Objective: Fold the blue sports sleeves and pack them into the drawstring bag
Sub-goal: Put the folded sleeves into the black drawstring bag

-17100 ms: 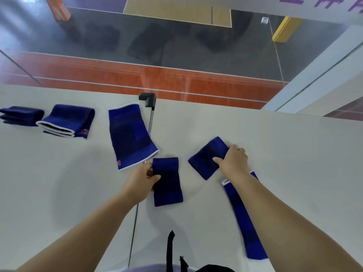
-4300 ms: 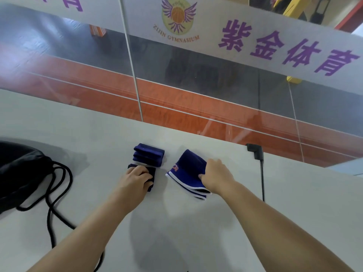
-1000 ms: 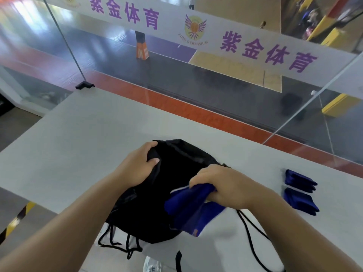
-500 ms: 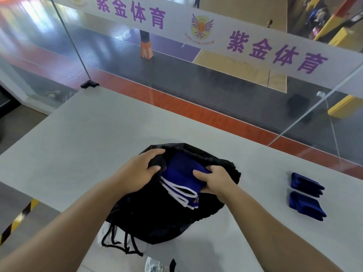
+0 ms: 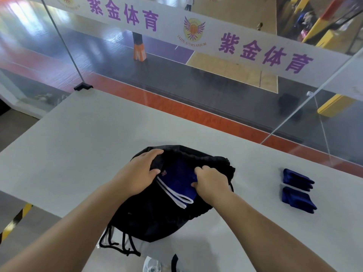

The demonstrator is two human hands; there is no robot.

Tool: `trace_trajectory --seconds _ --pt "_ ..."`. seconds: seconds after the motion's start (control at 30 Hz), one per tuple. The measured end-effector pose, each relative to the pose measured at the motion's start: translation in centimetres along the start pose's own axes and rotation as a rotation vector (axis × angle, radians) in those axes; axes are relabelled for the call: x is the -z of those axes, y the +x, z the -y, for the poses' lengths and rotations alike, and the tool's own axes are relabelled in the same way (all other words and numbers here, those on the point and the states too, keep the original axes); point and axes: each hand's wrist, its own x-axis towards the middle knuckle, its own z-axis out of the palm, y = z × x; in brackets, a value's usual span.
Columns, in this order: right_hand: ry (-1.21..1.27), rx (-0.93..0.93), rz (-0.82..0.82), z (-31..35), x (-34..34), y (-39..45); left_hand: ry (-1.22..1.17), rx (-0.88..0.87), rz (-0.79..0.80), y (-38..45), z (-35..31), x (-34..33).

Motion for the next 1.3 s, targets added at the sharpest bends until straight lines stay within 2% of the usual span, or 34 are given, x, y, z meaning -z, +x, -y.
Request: trace_trajectory --seconds 0.13,0.23,0.43,0.6,0.87,1.1,1.3 --pt "-0.035 0.070 0.089 -0.9 1.3 -1.8 0.103 -0.040 -0.096 -0.4 -0.3 0.3" --pt "0.007 0.074 0.144 -1.9 2.3 -3.9 0.153 -0.121 -0.104 -0.5 -0.9 0.4" --pt "0.132 -0.111 0.100 -5.3 3.9 -9.2 0.260 -0.301 -0.010 -0.4 -4.6 -1.1" --pt "0.211 -0.265 0.121 -10.6 4.4 -13.5 0.310 -0.368 0.065 -0.6 -9.1 -4.2" --pt "0.263 -0.418 0.179 -22.0 2.3 -18.3 0.381 -0.338 0.269 1.1 -16.5 -12.4" --pt "0.238 -0.527 0.104 -32.2 -0.3 -18.1 0.356 -0.247 0.346 3.9 -22.2 -21.2" --pt "0.381 -0.446 -0.017 -35.2 -1.9 -14.0 0.351 -0.164 0.331 5.5 -23.7 -23.9"
